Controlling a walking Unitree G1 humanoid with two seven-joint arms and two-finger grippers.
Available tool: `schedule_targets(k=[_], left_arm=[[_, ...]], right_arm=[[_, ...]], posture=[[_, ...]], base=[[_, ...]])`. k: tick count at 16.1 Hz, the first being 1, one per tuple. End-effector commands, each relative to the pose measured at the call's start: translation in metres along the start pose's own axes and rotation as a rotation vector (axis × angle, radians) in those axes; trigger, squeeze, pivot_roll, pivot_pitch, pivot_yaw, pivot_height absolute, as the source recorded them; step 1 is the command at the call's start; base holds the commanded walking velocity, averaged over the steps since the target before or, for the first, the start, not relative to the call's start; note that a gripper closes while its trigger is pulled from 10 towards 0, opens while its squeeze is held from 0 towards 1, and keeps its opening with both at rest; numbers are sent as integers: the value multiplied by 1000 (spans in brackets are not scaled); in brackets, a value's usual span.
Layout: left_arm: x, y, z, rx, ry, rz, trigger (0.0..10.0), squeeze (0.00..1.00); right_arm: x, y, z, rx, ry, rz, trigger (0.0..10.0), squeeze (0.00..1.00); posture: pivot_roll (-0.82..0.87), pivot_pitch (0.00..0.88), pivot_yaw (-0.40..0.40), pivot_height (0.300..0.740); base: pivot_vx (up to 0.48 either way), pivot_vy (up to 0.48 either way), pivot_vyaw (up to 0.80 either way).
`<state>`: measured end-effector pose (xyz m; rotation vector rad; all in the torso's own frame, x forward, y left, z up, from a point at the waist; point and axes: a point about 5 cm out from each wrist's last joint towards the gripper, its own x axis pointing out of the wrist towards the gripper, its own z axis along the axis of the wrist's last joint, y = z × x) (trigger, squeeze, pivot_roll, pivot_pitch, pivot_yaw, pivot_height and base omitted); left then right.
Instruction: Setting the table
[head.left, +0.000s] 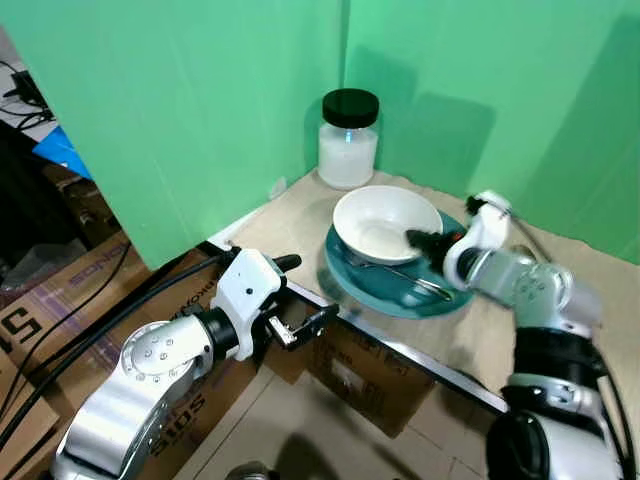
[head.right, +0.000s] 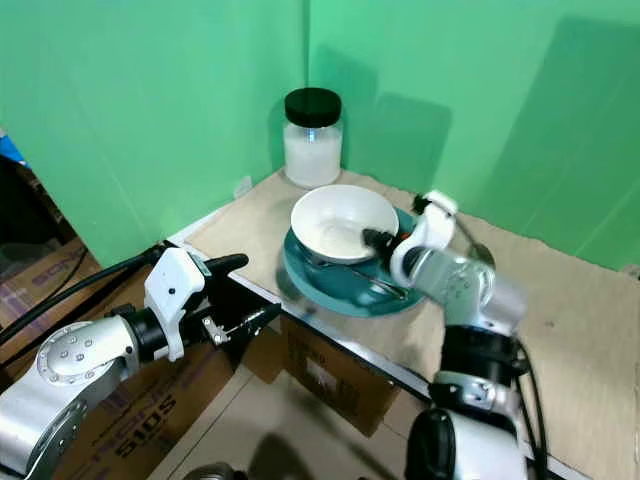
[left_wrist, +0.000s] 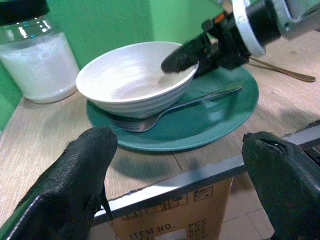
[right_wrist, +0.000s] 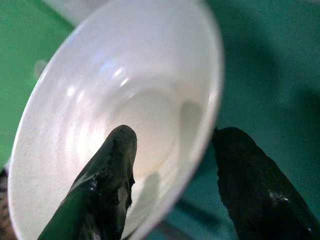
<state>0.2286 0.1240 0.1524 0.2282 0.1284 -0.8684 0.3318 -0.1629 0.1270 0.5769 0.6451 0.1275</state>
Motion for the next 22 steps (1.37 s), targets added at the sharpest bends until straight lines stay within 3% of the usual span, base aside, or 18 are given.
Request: schedule_targets(k=[1, 2, 3, 14, 22], left_arm=[[-1, 1, 1, 22, 1, 2, 10000, 0], [-1, 1, 1, 22, 1, 3, 10000, 0], [-2, 1, 1, 23, 2, 4, 10000, 0], [6, 8, 6, 40, -21, 15, 10000, 0], [11, 8, 9, 42, -39, -1, 10000, 0]], right_arm=[[0, -1, -1, 23, 5, 0, 10000, 0], [1, 0, -2, 31, 7, 1, 7451, 0], [2, 1, -2, 54, 5, 6, 0, 0], [5, 3, 4, 83, -39, -1, 0, 0], [-3, 7, 4, 94, -66, 3, 0, 0]], posture=[[90, 0, 0, 740], [96, 0, -2, 740], [101, 0, -3, 740], [80, 0, -8, 740], [51, 0, 19, 740]], base=[[0, 0, 0], [0, 0, 0], [0, 0, 0], [0, 0, 0], [0, 0, 0]])
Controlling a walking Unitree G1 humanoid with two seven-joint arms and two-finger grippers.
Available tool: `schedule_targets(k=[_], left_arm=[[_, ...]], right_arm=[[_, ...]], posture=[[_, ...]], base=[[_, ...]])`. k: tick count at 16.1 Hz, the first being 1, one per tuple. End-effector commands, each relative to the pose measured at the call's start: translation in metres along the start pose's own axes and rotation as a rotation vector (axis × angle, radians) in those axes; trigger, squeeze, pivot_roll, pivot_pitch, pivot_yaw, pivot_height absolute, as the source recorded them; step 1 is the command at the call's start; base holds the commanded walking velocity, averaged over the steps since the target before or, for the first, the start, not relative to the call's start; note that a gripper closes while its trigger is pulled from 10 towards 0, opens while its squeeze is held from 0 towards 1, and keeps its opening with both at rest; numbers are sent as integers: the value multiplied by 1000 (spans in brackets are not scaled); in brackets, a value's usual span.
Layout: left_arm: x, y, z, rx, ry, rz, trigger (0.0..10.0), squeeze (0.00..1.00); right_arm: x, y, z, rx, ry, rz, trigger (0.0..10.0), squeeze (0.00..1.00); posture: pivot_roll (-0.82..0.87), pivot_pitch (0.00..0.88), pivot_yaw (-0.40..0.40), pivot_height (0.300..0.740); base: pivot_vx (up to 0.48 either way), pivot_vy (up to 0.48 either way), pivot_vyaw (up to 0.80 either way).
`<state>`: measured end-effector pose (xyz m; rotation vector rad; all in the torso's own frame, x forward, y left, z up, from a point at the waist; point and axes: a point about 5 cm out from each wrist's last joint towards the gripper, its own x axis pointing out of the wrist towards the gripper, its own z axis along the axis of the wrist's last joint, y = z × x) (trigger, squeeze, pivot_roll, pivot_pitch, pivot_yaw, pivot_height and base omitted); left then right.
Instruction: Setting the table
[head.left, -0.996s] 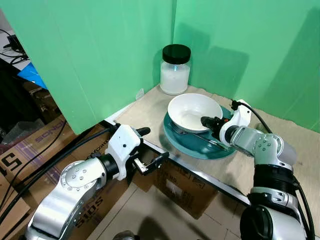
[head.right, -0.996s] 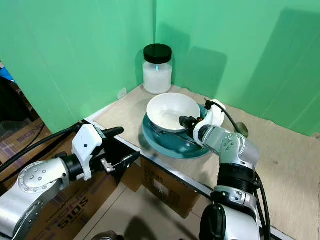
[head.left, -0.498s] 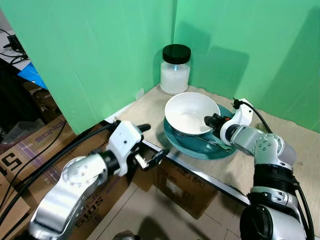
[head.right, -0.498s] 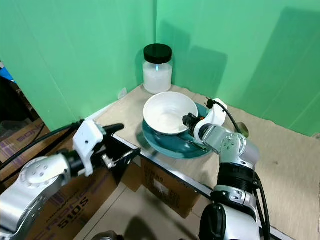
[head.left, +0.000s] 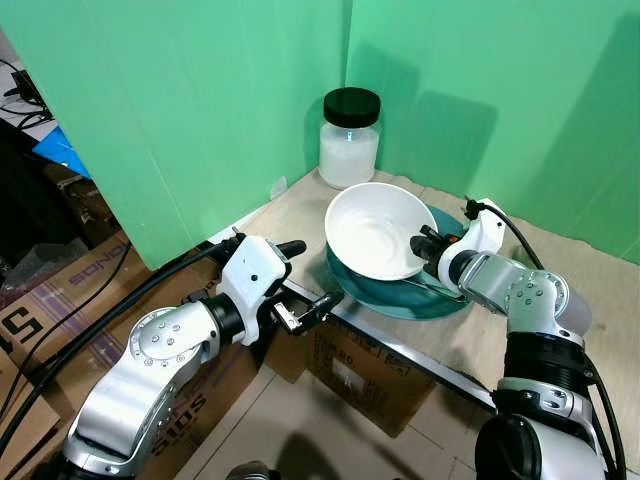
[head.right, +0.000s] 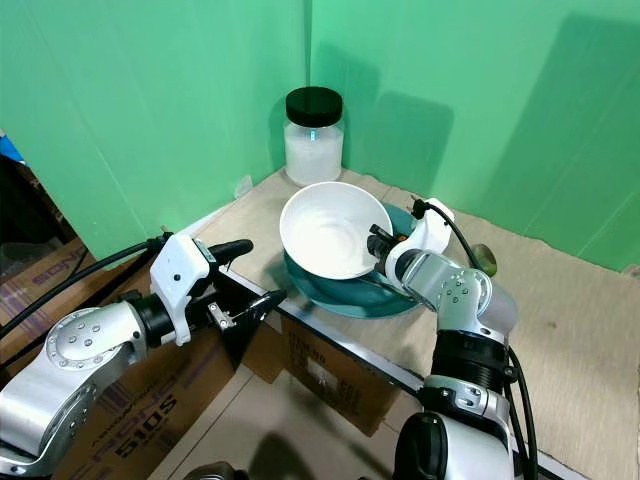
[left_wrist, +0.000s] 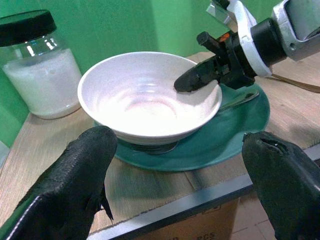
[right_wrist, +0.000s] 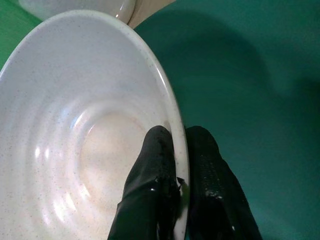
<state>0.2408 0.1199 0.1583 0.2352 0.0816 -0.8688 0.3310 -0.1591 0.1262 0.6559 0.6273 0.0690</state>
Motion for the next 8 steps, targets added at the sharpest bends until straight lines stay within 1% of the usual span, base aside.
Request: schedule_targets(k=[1, 4, 5, 6, 7, 8], left_arm=[[1, 1, 2, 20, -1, -8, 10000, 0], [2, 4, 4, 27, -5, -2, 10000, 0], [3, 5, 4, 31, -8, 6, 10000, 0], [3, 7, 4, 38, -11, 23, 10000, 0], [4, 9, 4, 41, -13, 36, 10000, 0], [4, 10, 4, 43, -15, 41, 10000, 0]], right_arm=[[-4, 5, 7, 8, -39, 28, 0, 0], [-7, 9, 11, 17, -69, 41, 0, 0], [-8, 12, 16, 28, -111, 59, 0, 0], [-13, 19, 25, -10, -171, 107, 0, 0], [-19, 27, 33, -12, -223, 151, 0, 0], [-22, 30, 36, -14, -251, 164, 0, 0]], posture=[[53, 0, 21, 740], [52, 0, 26, 740], [51, 0, 25, 740], [49, 0, 27, 740], [49, 0, 27, 740], [48, 0, 28, 740]], base=[[0, 0, 0], [0, 0, 0], [0, 0, 0], [0, 0, 0], [0, 0, 0], [0, 0, 0]])
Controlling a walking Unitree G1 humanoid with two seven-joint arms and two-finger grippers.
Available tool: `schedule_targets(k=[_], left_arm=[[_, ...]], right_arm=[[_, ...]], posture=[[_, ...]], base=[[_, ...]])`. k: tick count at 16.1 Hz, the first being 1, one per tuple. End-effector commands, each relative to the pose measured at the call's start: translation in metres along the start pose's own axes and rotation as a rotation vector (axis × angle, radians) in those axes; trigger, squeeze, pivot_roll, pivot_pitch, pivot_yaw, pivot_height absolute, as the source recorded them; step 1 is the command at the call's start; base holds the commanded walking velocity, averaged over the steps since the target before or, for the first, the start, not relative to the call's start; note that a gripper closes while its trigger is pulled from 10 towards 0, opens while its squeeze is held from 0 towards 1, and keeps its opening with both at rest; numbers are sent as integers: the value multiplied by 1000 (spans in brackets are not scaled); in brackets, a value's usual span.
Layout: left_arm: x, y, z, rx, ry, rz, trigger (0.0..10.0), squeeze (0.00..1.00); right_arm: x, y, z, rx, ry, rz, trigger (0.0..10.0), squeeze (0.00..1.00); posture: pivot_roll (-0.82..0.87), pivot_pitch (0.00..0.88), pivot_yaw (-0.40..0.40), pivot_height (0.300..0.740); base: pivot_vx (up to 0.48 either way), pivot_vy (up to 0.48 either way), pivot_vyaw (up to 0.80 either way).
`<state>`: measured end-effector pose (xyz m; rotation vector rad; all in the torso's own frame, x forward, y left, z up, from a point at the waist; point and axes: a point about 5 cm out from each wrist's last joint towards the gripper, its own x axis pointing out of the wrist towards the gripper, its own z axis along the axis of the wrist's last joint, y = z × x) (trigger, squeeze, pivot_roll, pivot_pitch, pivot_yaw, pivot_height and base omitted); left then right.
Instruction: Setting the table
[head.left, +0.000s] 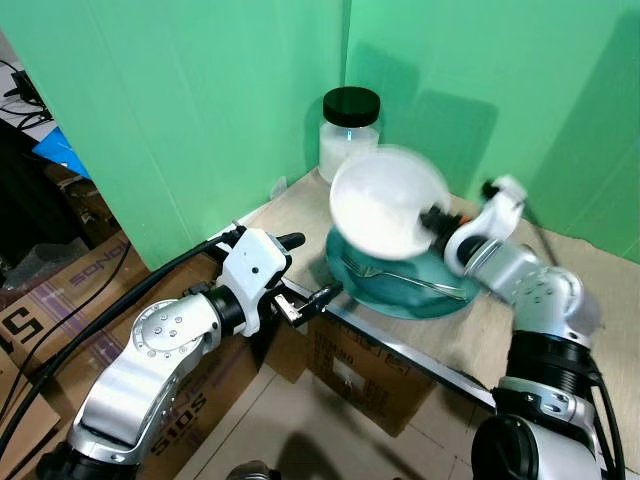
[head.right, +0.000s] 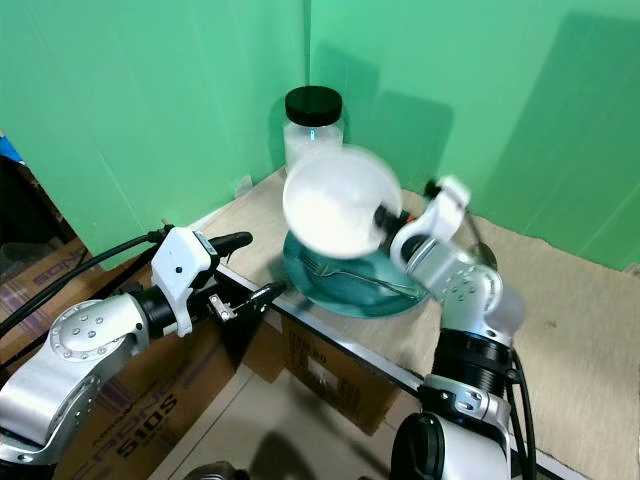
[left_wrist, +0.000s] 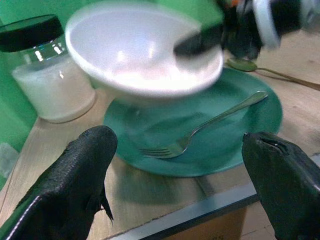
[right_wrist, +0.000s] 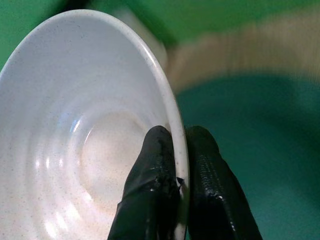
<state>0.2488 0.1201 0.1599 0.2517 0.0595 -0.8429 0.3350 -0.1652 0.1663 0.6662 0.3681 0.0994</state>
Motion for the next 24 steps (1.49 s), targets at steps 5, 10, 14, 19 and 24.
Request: schedule_targets(k=[5, 10, 14, 19, 24], left_arm=[[1, 12, 8, 30, -63, 135, 10000, 0], [7, 17, 20, 10, -166, 302, 10000, 0], [11, 17, 26, -43, -223, 420, 10000, 0], [13, 22, 25, -38, -225, 506, 10000, 0], [14, 23, 26, -39, -229, 530, 10000, 0]], right_arm=[[-38, 44, 33, -375, -444, 126, 0, 0], [-70, 49, 17, -539, -556, 162, 10000, 0], [-87, 54, 12, -783, -662, 137, 10000, 0], [-91, 57, 14, -794, -723, 140, 10000, 0], [-90, 62, 6, -789, -701, 190, 10000, 0]], posture=[[46, 0, 33, 740], [29, 0, 47, 740], [22, 0, 47, 740], [13, 0, 50, 740], [9, 0, 47, 740]], base=[[0, 0, 0], [0, 0, 0], [0, 0, -400], [0, 0, -800], [0, 0, -800]])
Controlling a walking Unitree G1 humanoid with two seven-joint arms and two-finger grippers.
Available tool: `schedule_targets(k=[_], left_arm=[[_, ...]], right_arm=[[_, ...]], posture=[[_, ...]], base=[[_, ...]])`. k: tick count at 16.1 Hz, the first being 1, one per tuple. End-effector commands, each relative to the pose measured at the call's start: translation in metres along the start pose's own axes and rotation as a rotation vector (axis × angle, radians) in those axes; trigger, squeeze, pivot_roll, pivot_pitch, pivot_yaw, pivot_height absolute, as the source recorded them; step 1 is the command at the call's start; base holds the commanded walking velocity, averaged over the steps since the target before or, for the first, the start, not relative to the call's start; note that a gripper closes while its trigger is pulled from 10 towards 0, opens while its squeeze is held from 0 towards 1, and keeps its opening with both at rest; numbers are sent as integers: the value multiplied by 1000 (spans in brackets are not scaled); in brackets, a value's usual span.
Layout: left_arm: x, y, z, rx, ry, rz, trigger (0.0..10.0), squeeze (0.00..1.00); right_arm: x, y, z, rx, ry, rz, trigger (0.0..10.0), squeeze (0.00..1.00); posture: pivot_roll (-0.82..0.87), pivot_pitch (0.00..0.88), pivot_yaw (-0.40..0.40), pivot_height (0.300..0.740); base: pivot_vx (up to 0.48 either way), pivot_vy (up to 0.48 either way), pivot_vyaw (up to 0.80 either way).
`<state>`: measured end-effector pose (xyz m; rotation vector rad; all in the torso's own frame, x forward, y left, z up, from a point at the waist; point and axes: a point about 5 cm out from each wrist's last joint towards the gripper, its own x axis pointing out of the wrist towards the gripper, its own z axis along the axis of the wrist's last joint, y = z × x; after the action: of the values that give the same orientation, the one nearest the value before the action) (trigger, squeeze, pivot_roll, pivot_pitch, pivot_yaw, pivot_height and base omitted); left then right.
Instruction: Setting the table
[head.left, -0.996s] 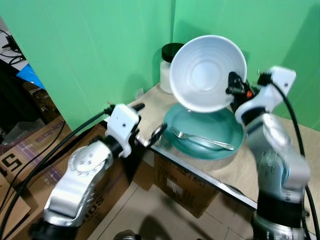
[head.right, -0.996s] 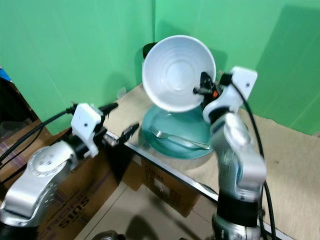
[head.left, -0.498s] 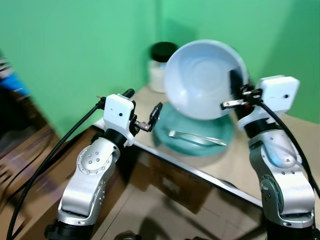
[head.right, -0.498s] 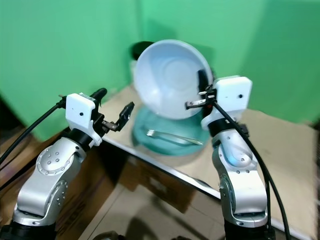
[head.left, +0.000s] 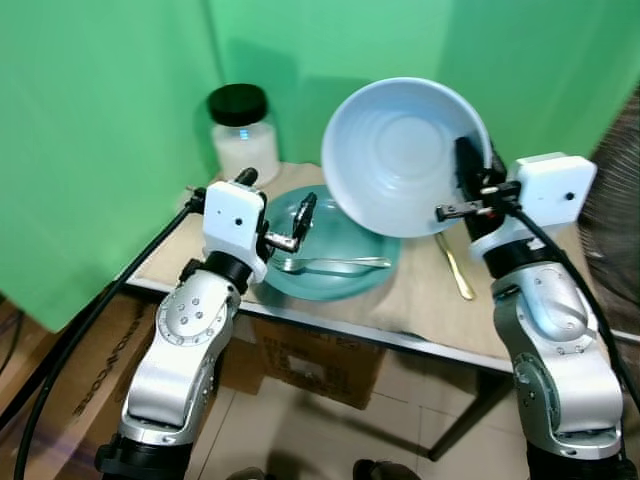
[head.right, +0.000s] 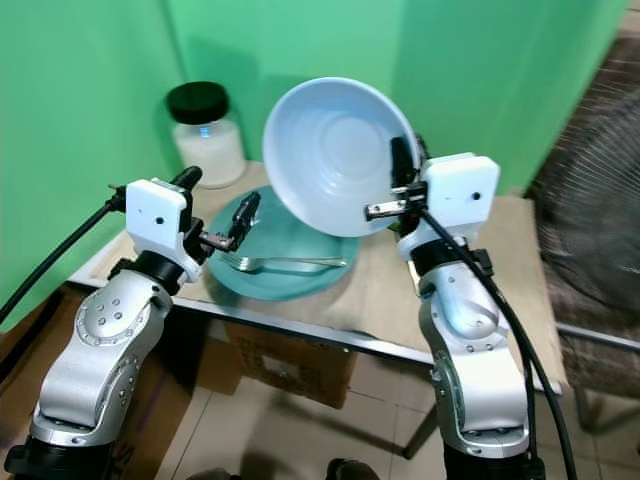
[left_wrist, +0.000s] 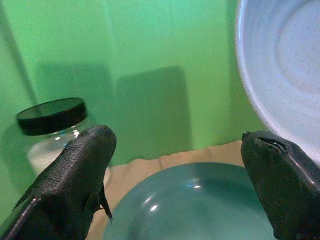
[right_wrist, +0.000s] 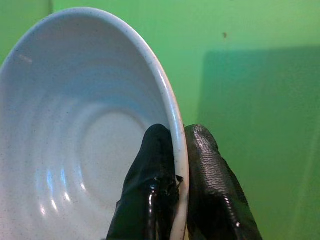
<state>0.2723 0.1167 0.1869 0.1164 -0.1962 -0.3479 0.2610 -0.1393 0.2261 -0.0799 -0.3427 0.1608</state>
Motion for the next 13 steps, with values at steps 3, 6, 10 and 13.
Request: schedule_targets(k=[3, 6, 10, 13], left_arm=[[1, 1, 0, 9, -6, 13, 10000, 0], [2, 6, 0, 2, -11, 44, 10000, 0], [-2, 7, -1, 4, -3, 55, 10000, 0], [-3, 9, -1, 2, 0, 69, 10000, 0]], right_arm=[[-2, 2, 12, -24, -69, 18, 10000, 0], [0, 1, 11, -31, -69, 23, 10000, 0], [1, 2, 10, -31, -61, 32, 10000, 0], [3, 3, 9, -31, -55, 43, 10000, 0]], posture=[[5, 0, 43, 740], [5, 0, 39, 740], [13, 0, 25, 740], [16, 0, 17, 740]], base=[[0, 0, -800], [0, 0, -800], [0, 0, -800], [0, 0, -800]])
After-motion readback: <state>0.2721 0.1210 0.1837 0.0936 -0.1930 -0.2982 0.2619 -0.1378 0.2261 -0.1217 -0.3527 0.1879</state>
